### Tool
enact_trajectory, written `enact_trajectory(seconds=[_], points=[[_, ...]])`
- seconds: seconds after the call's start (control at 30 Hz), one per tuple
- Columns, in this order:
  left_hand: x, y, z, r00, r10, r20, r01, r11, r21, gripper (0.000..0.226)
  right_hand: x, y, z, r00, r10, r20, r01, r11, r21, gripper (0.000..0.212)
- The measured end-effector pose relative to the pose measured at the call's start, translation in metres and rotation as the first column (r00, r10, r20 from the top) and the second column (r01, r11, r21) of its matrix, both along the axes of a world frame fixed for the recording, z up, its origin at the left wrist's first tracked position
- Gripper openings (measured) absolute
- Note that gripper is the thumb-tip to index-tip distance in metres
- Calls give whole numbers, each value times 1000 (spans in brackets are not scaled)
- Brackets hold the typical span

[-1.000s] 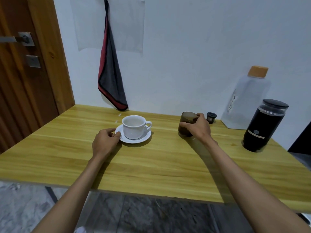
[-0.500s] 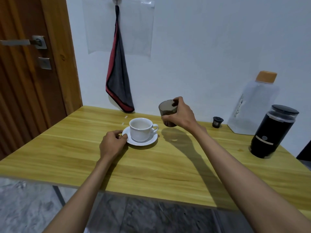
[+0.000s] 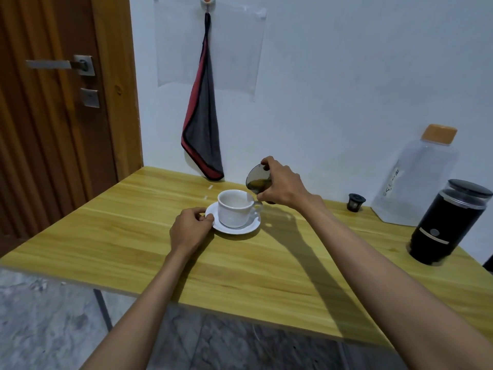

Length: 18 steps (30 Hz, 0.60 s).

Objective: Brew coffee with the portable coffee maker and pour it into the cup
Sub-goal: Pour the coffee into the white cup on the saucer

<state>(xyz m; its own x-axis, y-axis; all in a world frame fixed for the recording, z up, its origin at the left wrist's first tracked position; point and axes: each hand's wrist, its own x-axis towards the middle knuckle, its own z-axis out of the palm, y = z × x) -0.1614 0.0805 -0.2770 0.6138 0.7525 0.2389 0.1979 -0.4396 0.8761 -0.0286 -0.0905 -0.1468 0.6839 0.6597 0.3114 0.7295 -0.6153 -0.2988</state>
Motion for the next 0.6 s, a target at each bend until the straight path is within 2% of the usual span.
enact_trajectory(seconds=[0.6], points=[[1, 1, 1, 1000, 2, -5, -2, 1000, -18, 28, -8, 14, -1, 957, 92, 274, -17, 964, -266, 83]])
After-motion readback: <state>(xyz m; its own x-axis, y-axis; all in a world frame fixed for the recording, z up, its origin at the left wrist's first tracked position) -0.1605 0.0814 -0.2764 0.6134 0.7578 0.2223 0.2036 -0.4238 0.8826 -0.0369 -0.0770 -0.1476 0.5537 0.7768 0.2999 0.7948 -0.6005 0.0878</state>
